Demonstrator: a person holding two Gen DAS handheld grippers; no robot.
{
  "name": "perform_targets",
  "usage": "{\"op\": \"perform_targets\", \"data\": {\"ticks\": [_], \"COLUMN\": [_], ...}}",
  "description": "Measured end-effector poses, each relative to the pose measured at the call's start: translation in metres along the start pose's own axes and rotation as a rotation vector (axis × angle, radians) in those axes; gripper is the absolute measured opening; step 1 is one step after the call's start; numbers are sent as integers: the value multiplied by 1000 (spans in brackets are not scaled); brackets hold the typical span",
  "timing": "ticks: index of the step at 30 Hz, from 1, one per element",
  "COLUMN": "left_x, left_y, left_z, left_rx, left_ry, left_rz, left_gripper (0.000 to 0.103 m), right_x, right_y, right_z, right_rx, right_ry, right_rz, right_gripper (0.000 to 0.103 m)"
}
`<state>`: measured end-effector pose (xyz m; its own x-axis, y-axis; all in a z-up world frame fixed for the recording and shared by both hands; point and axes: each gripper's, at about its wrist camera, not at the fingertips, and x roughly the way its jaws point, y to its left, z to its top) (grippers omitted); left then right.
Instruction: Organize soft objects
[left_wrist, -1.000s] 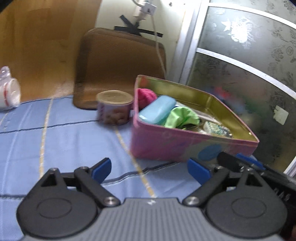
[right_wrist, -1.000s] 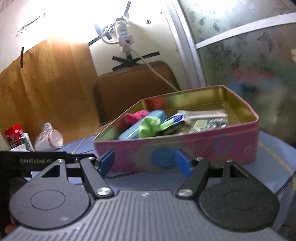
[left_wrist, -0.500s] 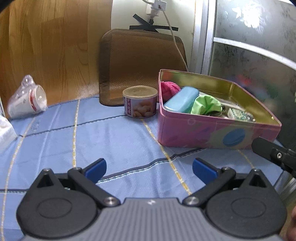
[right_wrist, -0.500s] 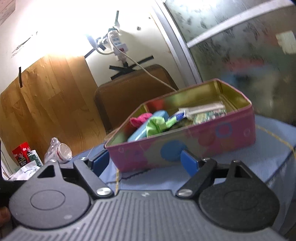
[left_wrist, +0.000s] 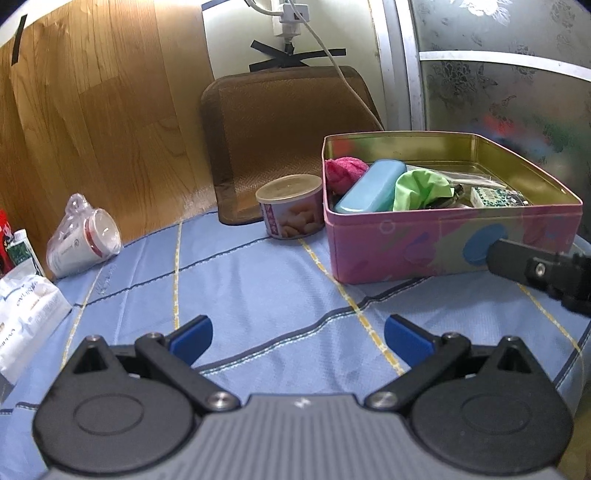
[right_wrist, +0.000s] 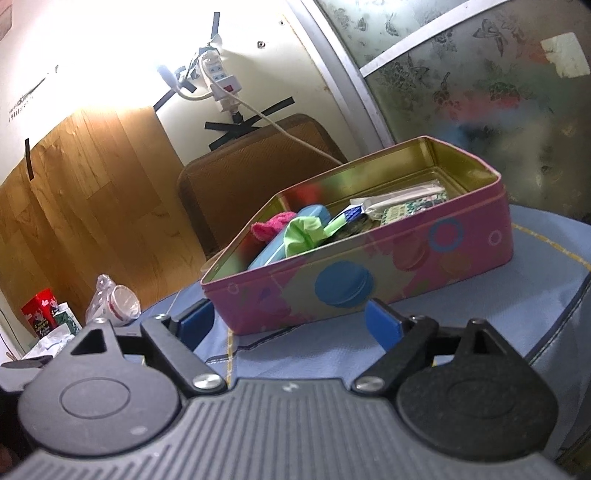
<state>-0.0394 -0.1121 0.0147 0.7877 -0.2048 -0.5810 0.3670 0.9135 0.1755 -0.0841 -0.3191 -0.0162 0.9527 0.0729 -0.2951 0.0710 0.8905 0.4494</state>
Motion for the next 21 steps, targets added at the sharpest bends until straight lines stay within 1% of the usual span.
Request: {"op": "perform_targets", "data": {"ticks": [4, 8, 14, 21], "left_x": [3, 6, 8, 9], "left_y": [-1, -5, -2, -1], "left_z": [2, 1, 0, -2], "left_rx": [-8, 6, -1, -5], "left_ry": [7, 22, 38, 43], "left_rz": [-13, -15, -17, -28], "left_gripper": [103, 103, 103, 103], "right_x": [-1, -2, 3, -1], "right_y": [-5, -9, -6, -4], "right_z": [2, 3, -1, -2], "right_rx": [9, 28, 19, 4], "right_ry": [-8, -15, 5, -24], "right_rz": [-11, -23, -13, -28], "right_gripper": [91, 91, 91, 91]}}
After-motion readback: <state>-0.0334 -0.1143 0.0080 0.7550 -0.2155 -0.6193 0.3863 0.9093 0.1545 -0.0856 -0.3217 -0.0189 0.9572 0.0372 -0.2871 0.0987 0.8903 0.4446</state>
